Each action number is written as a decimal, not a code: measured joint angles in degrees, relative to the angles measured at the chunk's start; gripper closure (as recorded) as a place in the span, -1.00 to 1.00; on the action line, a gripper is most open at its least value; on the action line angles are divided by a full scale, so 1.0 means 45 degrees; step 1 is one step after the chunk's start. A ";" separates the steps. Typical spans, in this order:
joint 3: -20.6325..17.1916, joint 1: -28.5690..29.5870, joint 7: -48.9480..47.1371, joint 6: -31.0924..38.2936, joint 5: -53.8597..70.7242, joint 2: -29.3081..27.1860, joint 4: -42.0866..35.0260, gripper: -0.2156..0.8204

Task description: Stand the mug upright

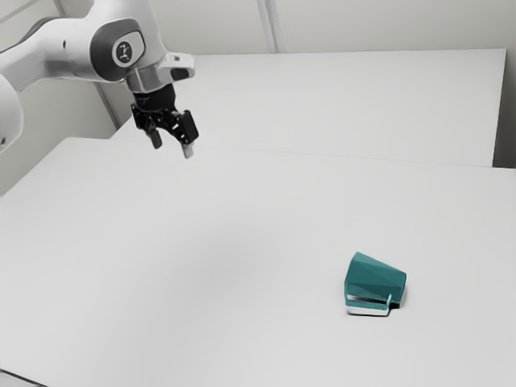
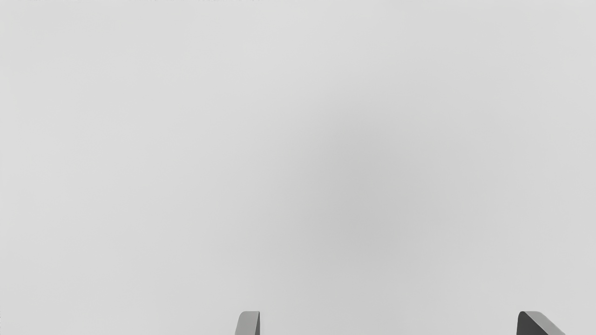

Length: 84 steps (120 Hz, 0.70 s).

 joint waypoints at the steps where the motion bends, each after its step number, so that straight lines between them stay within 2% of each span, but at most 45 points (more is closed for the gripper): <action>1: 0.0008 0.0027 0.0001 0.0030 -0.0007 0.0013 0.0001 -0.58; 33: -0.0026 -0.0398 0.0028 0.1556 -0.1028 0.1369 0.0028 -0.58; 61: -0.0713 -0.0554 0.0031 0.4800 -0.4342 0.0484 -0.3902 -0.58; 84: -0.0804 -0.1016 0.0344 0.6489 -0.7008 0.0948 -0.4394 -0.58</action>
